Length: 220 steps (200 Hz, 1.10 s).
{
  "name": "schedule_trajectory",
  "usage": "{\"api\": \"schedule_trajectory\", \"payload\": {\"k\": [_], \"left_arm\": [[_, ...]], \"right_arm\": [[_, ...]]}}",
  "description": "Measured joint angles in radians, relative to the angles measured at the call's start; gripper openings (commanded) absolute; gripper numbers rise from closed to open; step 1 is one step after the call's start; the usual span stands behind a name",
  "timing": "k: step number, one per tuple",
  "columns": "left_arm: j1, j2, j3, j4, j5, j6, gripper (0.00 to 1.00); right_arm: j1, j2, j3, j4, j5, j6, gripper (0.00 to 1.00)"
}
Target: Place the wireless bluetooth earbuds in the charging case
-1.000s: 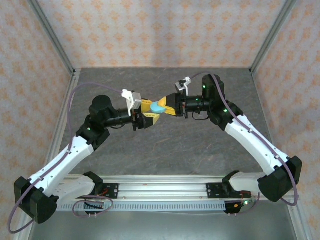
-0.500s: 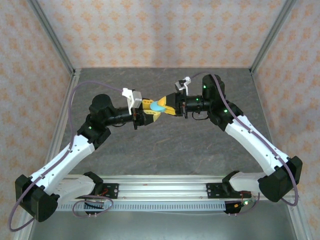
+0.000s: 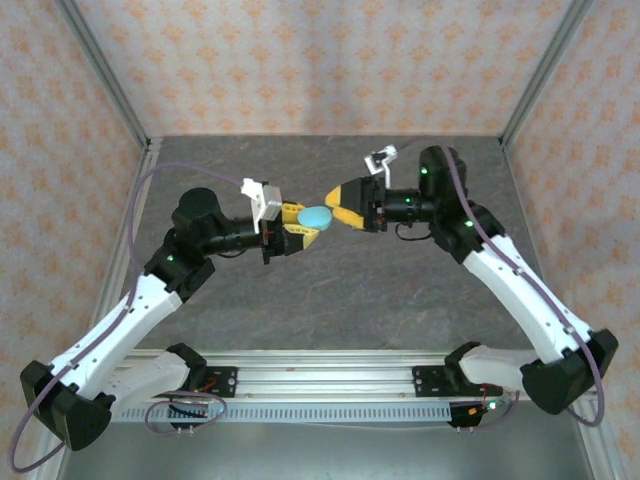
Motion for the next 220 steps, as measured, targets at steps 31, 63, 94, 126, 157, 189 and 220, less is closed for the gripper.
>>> {"api": "schedule_trajectory", "payload": {"k": [31,63,94,126,157,189,220], "left_arm": [[0.000,-0.024,0.064,-0.107,0.014,0.005,0.00],[0.000,-0.024,0.110,-0.192,0.045,0.013,0.00],[0.000,-0.024,0.118,-0.232,0.065,0.009,0.00],[0.000,-0.024,0.119,-0.236,0.080,-0.003,0.00],[0.000,-0.023,0.122,-0.236,0.085,-0.017,0.00],[0.000,-0.022,0.126,-0.237,0.087,-0.025,0.00],[0.002,-0.018,0.126,-0.237,0.085,-0.037,0.00]], "right_arm": [[0.003,-0.079,0.033,-0.017,0.034,-0.166,0.71],[0.066,-0.086,0.044,-0.083,0.087,-0.330,0.72],[0.133,-0.070,0.071,-0.185,0.136,-0.467,0.73],[0.160,-0.061,0.074,-0.218,0.152,-0.535,0.75],[0.179,-0.047,0.075,-0.234,0.165,-0.579,0.73],[0.187,-0.032,0.084,-0.246,0.171,-0.610,0.59],[0.197,-0.024,0.098,-0.242,0.166,-0.616,0.43]]}}
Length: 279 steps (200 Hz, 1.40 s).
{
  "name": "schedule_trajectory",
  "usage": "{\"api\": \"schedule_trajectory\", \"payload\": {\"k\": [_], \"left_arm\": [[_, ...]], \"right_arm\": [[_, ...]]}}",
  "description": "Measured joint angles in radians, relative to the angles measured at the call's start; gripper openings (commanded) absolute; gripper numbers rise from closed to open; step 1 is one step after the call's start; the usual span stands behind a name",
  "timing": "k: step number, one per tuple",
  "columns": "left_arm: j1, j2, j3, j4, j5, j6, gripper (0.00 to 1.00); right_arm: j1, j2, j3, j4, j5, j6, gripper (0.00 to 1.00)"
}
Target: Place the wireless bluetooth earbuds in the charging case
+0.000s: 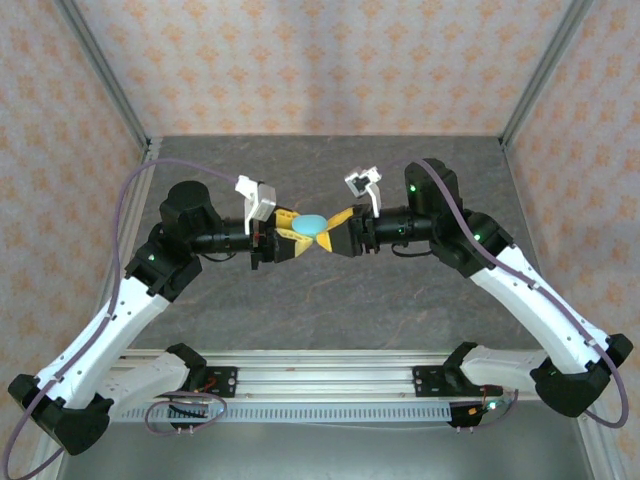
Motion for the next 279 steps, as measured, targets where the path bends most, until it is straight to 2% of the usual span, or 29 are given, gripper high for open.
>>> {"api": "schedule_trajectory", "payload": {"k": [45,112,147,184,218,279], "left_arm": [[0.008,0.003,0.000,0.000,-0.010,-0.002,0.00],[0.019,0.003,0.000,0.002,-0.040,-0.002,0.00],[0.025,0.003,0.000,0.003,-0.040,-0.001,0.00],[0.027,0.003,0.000,0.000,-0.038,0.001,0.00],[0.003,0.003,0.000,-0.021,0.029,0.002,0.00],[0.006,0.002,-0.003,-0.039,0.019,0.002,0.00]], "right_arm": [[0.001,0.000,0.001,0.008,0.034,0.039,0.28],[-0.023,0.005,-0.010,0.054,0.022,0.164,0.27],[-0.034,0.014,-0.020,0.099,-0.007,0.224,0.33],[-0.038,0.021,-0.029,0.146,-0.014,0.272,0.44],[-0.047,0.035,-0.029,0.222,0.053,0.312,0.52],[-0.048,0.041,-0.047,0.232,0.087,0.352,0.60]]}}
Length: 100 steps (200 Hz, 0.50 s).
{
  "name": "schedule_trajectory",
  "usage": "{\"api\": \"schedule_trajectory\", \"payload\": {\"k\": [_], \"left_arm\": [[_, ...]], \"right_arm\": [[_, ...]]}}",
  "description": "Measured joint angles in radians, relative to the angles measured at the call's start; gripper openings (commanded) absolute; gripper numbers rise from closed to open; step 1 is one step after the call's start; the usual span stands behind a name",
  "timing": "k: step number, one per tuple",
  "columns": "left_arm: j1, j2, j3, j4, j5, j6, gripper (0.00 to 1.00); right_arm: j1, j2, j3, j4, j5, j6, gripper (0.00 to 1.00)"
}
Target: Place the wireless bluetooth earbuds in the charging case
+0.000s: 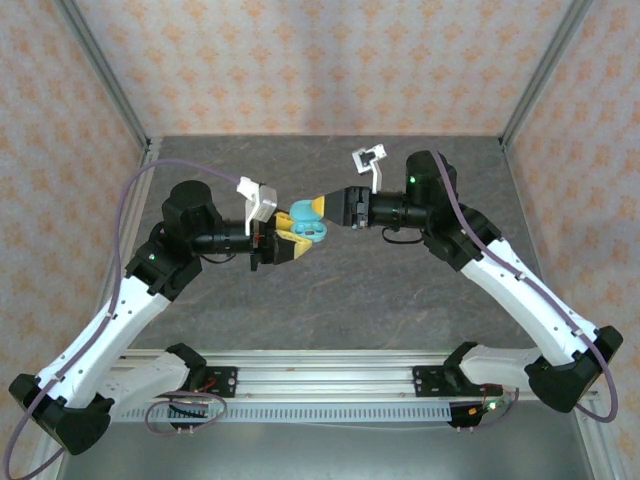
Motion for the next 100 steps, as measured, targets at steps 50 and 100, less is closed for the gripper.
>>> {"api": "schedule_trajectory", "payload": {"k": [50,100], "left_arm": [[-0.001,0.000,-0.006,-0.005,-0.007,0.008,0.00],[-0.006,0.000,-0.006,-0.020,-0.008,0.031,0.00]], "right_arm": [[-0.003,-0.013,-0.032,0.030,-0.018,0.015,0.68],[-0.007,-0.017,-0.030,0.027,-0.019,0.009,0.69]]}}
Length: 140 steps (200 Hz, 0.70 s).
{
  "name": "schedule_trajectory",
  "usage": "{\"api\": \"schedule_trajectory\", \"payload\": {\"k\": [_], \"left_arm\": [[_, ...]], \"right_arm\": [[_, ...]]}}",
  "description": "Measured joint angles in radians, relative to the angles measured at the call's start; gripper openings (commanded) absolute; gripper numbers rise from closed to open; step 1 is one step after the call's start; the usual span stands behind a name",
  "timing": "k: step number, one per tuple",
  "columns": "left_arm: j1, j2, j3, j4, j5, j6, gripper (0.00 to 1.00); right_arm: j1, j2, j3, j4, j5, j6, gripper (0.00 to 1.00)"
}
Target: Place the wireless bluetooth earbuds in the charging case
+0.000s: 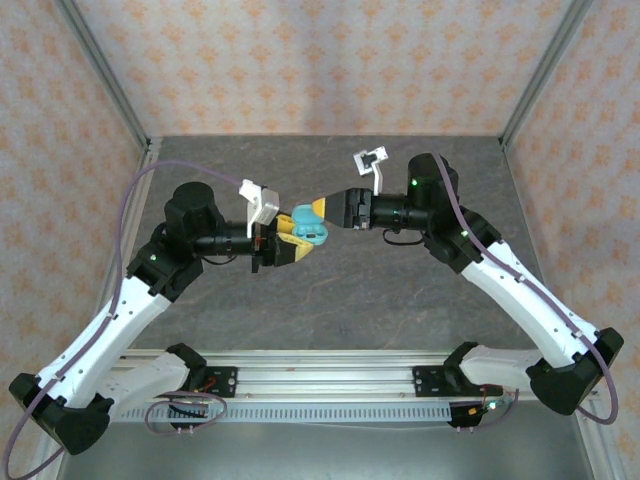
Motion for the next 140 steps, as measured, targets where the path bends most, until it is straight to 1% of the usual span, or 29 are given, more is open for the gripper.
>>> {"api": "schedule_trajectory", "payload": {"k": [46,86,115,140], "left_arm": [[0.000,0.000,0.000,-0.048,-0.021,0.031,0.00],[0.013,-0.025,-0.046,-0.068,-0.037,0.048,0.00],[0.037,-0.069,-0.115,-0.076,-0.046,0.047,0.00],[0.061,-0.105,-0.152,-0.088,-0.048,0.047,0.00]], "right_arm": [[-0.008,0.000,0.067,-0.093,0.060,-0.008,0.69],[-0.049,0.009,0.161,-0.201,0.126,0.008,0.69],[-0.055,0.066,0.200,-0.284,0.205,0.015,0.70],[-0.067,0.170,0.229,-0.391,0.307,0.014,0.67]]}}
